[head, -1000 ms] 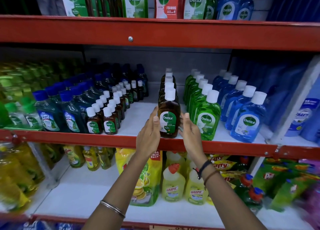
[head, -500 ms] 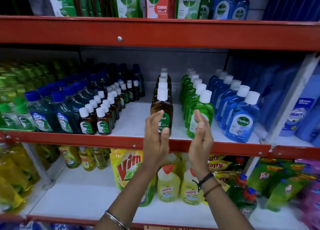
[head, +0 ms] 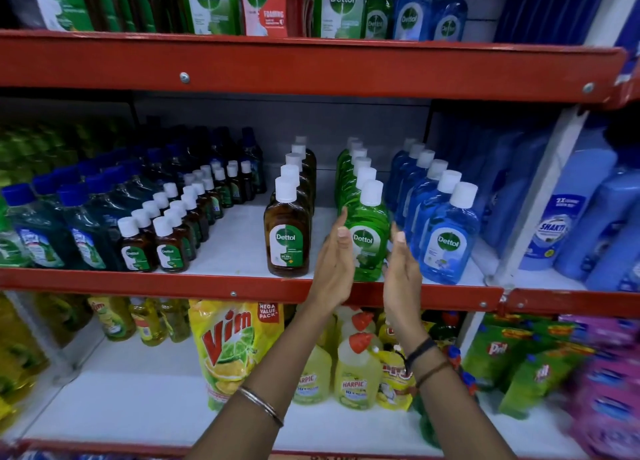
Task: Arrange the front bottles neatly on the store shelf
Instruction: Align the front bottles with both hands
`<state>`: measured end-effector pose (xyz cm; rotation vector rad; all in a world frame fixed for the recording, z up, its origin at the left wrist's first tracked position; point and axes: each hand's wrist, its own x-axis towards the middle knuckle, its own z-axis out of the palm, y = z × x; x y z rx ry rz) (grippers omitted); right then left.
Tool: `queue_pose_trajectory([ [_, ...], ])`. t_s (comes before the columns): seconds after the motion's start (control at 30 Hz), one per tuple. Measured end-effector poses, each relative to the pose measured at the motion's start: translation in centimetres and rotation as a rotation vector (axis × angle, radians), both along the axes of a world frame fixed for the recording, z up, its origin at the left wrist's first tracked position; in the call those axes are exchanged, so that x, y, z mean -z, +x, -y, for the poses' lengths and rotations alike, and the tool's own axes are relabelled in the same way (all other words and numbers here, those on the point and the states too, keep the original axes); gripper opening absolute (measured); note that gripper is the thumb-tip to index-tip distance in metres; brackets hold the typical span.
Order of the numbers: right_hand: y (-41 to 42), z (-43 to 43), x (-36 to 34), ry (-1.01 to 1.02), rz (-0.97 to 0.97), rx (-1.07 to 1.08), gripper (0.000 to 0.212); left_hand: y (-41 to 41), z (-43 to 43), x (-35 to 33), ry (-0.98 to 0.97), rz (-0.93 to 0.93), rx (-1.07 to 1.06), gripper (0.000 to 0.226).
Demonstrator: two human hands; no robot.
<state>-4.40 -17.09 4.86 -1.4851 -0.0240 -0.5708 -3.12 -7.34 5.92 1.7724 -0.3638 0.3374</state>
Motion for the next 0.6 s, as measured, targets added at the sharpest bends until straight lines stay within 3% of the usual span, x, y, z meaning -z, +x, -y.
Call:
queue_pose_trajectory([
  [0.1, 0.8, 1.0, -0.1, 0.031, -0.02, -0.068, 0.041, -0.5, 0.0, -0.3, -0.009, -0.012, -0.01, 0.067],
  [0.3, 1.2, 1.8, -0.5, 0.031, -0.028, -0.118, 0.045, -0.7, 0.1, -0.2, 0.015, -0.022, -0.048, 0.068],
  [0.47, 1.0, 2.1, -0.8, 0.044, -0.033, -0.154, 0.041, -0.3, 0.1, 0.5, 0.019, 0.006, -0.089, 0.089],
  [0.6, 0.1, 3.5, -0.5, 0.037, 0.058, -0.058, 0.046, -0.7, 1.7, 1.1, -0.094, 0.14, -0.223, 0.077],
])
